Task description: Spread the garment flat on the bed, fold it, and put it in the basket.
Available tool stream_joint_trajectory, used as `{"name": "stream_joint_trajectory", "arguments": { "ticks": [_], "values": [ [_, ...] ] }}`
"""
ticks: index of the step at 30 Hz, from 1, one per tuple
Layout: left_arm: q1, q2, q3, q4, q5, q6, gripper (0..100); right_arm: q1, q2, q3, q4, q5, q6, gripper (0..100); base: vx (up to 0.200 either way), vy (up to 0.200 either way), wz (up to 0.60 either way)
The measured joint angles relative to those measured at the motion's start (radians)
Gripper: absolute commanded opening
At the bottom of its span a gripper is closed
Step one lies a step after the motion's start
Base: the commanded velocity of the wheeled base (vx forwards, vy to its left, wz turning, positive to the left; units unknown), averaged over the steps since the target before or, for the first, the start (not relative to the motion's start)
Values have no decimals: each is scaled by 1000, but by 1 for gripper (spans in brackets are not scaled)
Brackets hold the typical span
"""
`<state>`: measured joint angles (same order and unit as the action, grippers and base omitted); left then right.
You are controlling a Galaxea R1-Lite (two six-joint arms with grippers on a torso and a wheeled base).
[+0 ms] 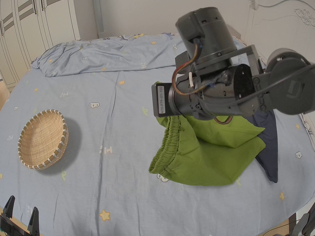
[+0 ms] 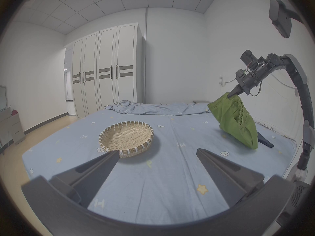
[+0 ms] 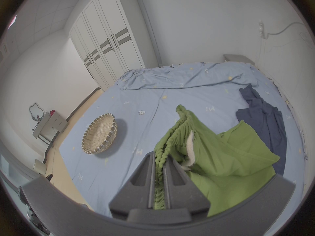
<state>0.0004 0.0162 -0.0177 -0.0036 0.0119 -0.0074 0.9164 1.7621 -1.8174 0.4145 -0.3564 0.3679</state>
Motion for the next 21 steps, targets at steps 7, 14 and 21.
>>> {"name": "stream_joint_trajectory", "arguments": {
  "ticks": [7, 14, 21],
  "values": [
    [0, 0, 0, 0, 0, 0, 100, -13, 58, -11, -6, 0, 11, 0, 0, 0, 0],
    [0, 0, 0, 0, 0, 0, 100, -26, 148, -15, -86, 0, 4, 100, 0, 0, 0],
    [0, 0, 0, 0, 0, 0, 100, -24, 211, -13, -104, 1, -14, 100, 0, 0, 0]
  ]
}}
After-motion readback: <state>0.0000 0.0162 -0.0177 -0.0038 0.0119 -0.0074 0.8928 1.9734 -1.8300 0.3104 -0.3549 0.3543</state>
